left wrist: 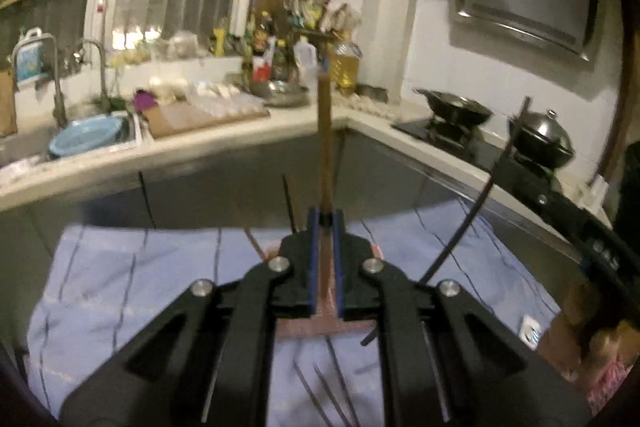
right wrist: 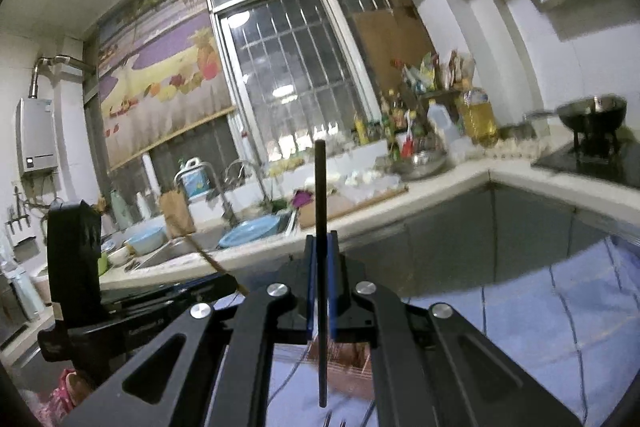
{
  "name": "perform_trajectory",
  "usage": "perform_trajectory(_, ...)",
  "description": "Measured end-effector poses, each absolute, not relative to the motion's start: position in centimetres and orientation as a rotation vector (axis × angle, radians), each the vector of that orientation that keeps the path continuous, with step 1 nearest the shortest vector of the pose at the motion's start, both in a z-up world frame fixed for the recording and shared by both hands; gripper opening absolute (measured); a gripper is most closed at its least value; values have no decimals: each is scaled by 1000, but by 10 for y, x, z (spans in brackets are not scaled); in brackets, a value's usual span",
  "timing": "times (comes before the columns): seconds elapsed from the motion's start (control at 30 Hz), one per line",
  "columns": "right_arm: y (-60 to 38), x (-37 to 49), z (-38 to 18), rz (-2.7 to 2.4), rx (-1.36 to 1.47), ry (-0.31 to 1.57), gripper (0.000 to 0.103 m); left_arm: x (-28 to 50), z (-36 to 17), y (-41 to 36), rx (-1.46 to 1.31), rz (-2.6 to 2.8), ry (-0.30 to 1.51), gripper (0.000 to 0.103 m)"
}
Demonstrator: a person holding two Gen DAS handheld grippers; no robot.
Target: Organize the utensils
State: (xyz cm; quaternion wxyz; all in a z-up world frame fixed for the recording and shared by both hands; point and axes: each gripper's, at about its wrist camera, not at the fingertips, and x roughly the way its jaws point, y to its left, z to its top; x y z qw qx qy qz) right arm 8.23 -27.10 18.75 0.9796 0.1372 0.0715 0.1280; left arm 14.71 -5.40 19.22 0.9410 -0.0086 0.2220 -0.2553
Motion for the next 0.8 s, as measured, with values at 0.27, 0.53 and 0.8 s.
perform_trajectory(0.27,-253,146,175,221,195,163,5,203,177,-69,-10,-455,481,6)
perform_trajectory(0.53,-234,170,132,218,136,267,5,218,150,-77,11,-457,518,6)
perform_trajectory(0.8,-237,163,112,258,221,393,14,205,115,-78,8,-456,624,30)
